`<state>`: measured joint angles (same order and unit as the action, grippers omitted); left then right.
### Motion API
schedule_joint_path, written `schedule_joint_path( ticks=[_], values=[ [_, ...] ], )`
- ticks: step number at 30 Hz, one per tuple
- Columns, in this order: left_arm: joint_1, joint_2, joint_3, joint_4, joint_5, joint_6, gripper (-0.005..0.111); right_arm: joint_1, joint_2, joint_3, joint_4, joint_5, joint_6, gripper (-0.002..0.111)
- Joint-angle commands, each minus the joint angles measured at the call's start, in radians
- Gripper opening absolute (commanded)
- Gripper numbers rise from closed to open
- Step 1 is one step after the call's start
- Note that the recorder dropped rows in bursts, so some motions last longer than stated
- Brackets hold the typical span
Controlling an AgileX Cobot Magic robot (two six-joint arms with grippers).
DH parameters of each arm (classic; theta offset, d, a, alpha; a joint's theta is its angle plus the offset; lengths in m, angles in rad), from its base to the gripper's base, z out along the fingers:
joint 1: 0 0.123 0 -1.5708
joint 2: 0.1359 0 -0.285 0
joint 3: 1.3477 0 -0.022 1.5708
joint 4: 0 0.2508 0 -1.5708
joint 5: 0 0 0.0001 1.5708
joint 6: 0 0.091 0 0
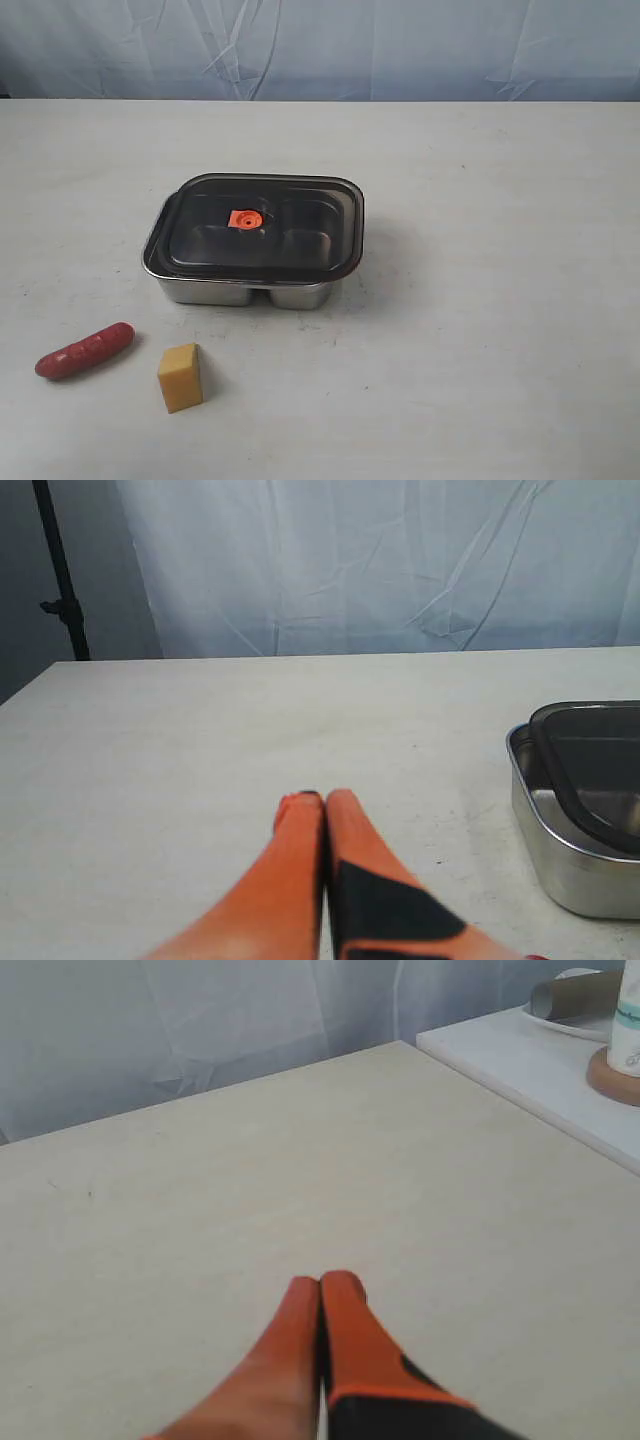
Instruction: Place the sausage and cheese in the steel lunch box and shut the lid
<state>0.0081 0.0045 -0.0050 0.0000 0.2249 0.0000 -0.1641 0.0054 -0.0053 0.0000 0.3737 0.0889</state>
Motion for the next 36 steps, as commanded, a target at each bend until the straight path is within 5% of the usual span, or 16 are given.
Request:
schedule_joint_path(
  ticks=[1,3,6,9,24,31,36],
  values=[
    [0.001,-0.004,0.005,0.006,-0.009,0.0,0.0,-0.004,-0.005,0.005,-0.015,-0.026,-0.001,-0.001],
    [0.001,-0.004,0.005,0.006,-0.009,0.0,0.0,-0.004,-0.005,0.005,0.152,-0.155,0.072,-0.001],
    [0.001,-0.004,0.005,0.006,-0.009,0.0,0.0,-0.004,-0.005,0.005,0.651,-0.352,0.114,-0.001],
    [0.001,-0.004,0.005,0.006,-0.009,0.0,0.0,-0.002,-0.005,0.005,0.919,-0.28,0.112,-0.001],
    [0.001,-0.004,0.005,0.006,-0.009,0.0,0.0,-0.002,-0.005,-0.008,1.154,-0.142,0.102,-0.001],
    [-0.02,-0.004,0.005,0.006,-0.009,0.0,0.0,-0.002,0.06,-0.182,1.393,0.115,-0.362,-0.001],
    [-0.034,-0.004,0.005,0.006,-0.009,0.0,0.0,-0.002,0.727,-0.509,1.372,0.481,-0.802,-0.001]
  ],
)
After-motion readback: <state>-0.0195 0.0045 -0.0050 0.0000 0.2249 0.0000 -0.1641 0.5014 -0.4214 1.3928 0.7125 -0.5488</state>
